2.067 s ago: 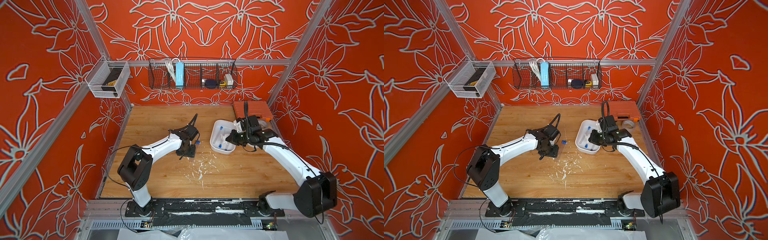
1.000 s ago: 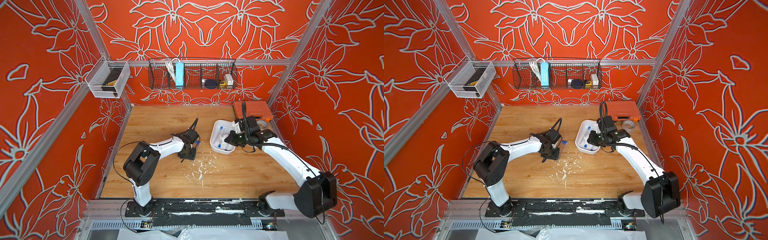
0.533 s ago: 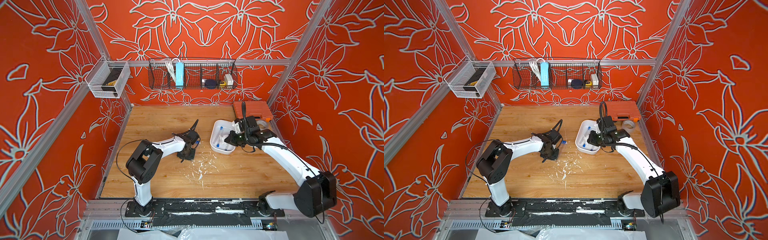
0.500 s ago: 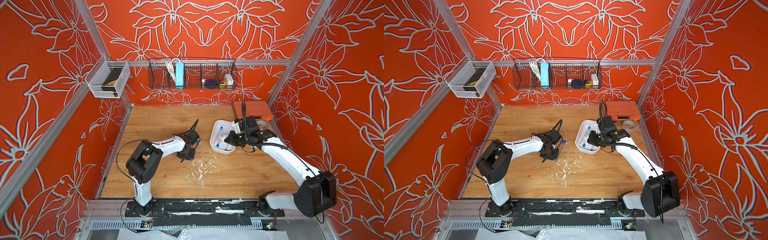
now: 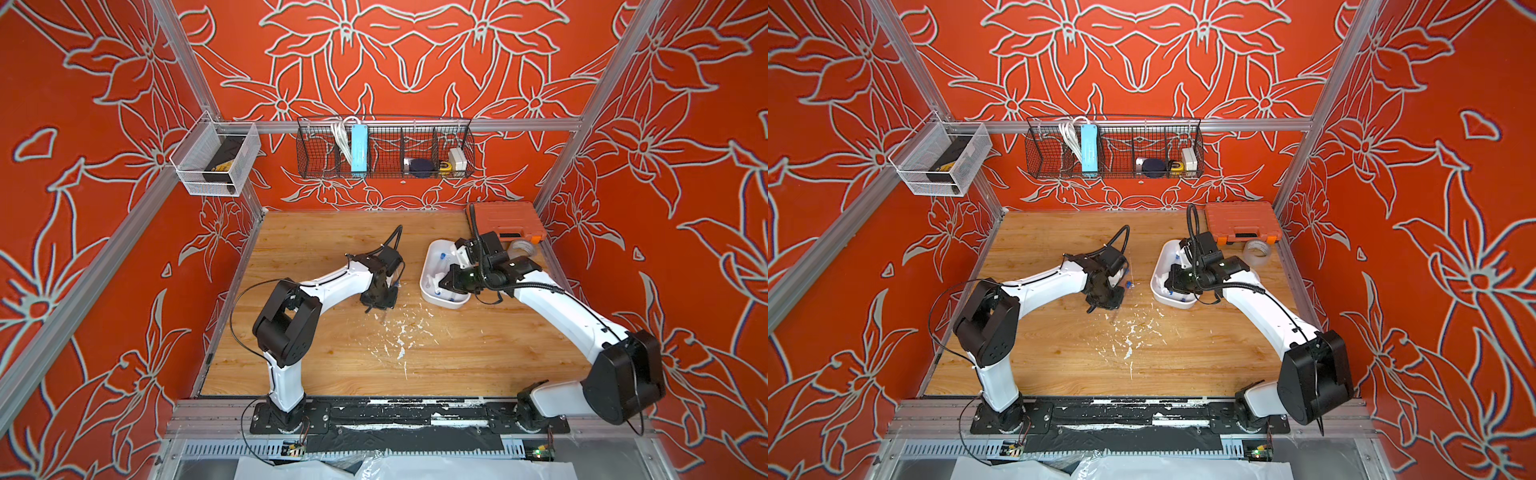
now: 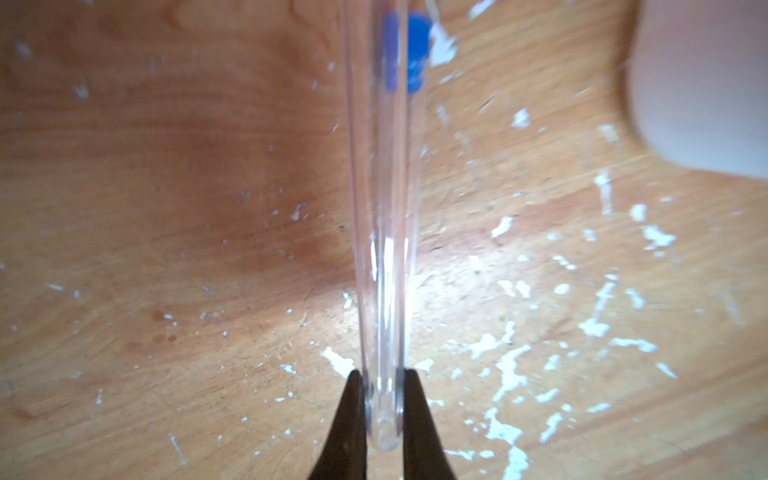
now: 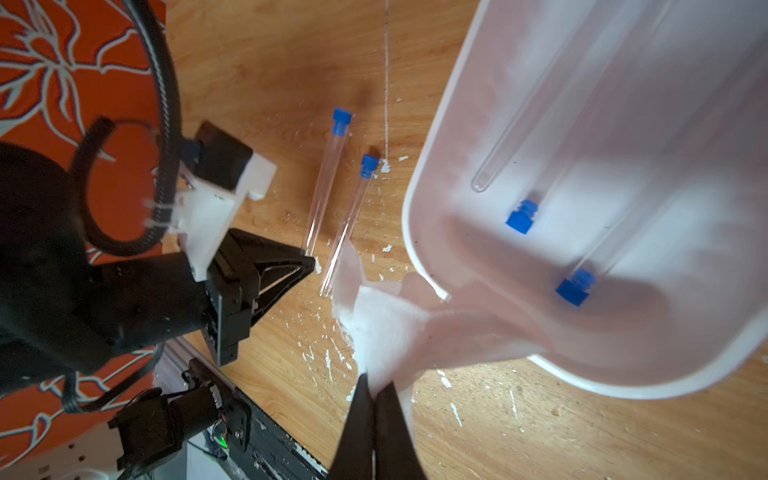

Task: Wipe the exteriors of test tubes
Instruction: Pick up the test tube at the center of the board, then wipe the dirt from the test tube.

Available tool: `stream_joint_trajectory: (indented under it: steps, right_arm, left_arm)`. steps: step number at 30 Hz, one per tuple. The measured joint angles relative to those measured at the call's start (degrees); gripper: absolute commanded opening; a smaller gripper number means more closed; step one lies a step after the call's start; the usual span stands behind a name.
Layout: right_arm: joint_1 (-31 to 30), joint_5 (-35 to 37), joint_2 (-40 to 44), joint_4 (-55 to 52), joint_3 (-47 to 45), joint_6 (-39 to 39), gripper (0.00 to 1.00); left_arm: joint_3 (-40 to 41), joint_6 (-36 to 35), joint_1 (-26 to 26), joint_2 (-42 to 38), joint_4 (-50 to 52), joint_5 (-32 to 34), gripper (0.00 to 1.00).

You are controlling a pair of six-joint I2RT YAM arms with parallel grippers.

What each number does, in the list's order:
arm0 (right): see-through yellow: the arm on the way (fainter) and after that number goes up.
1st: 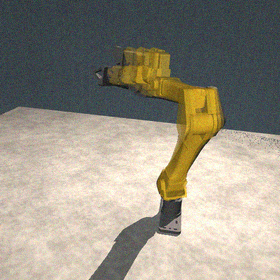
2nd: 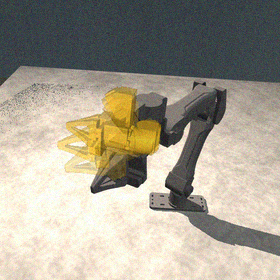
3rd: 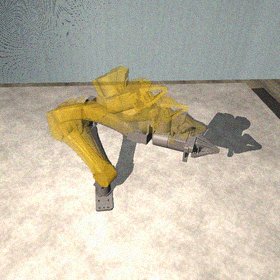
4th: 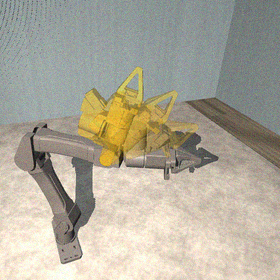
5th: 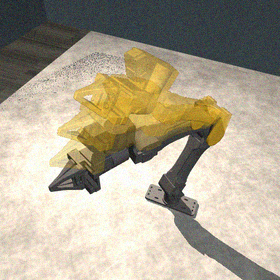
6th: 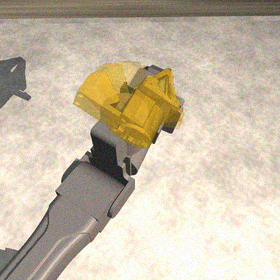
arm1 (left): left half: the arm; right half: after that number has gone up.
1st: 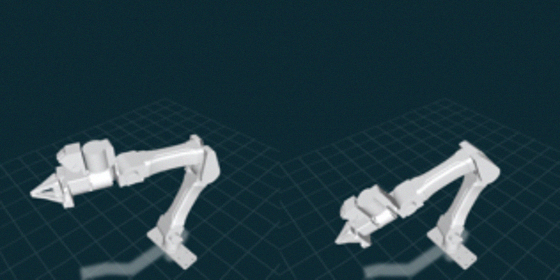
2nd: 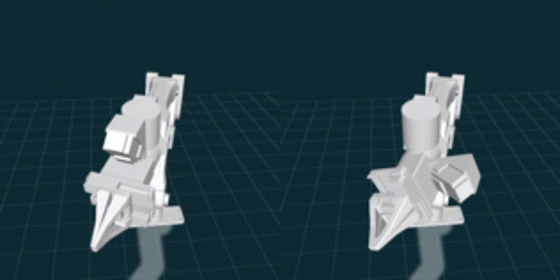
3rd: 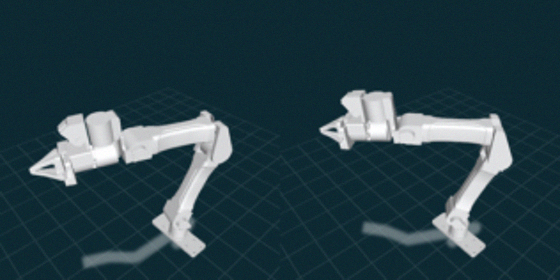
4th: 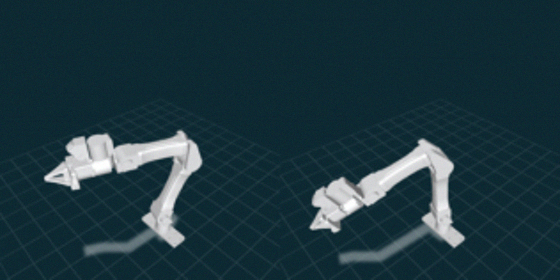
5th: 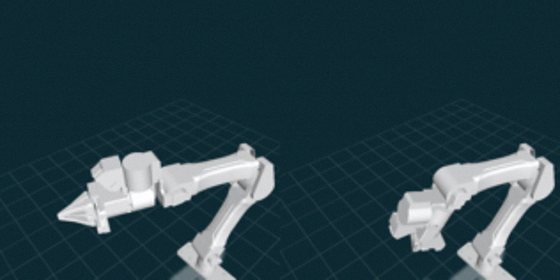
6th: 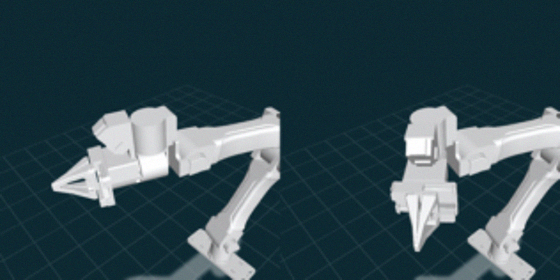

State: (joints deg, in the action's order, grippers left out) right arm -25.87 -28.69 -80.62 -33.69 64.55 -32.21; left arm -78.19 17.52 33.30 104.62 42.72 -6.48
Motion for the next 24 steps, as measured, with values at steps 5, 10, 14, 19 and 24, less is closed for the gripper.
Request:
stream_joint_trajectory:
  steps: [5,10,14,19,24]
  right_arm:
    - [-2.1,-5.1,-1.8,1.4,2.3,3.7,0.0]
    - [-4.3,-8.5,-3.4,1.6,4.6,7.2,0.0]
    - [-6.4,-9.5,-5.1,1.6,5.7,8.8,0.0]
    - [-8.2,-9.8,-7.2,1.6,5.9,9.3,0.0]
    - [-8.2,-9.9,-9.0,1.6,6.1,9.3,0.0]
  left_arm:
    - [-1.4,-1.5,-0.3,-5.3,0.8,-10.3,0.08]
    - [-0.3,-1.8,-0.3,-9.4,1.4,-16.9,0.09]
    - [0.4,-1.3,-0.3,-11.0,1.5,-18.3,0.09]
    - [0.4,-0.1,-0.3,-12.6,1.3,-18.8,0.09]
    - [0.4,0.8,-0.3,-14.1,1.1,-19.5,0.08]
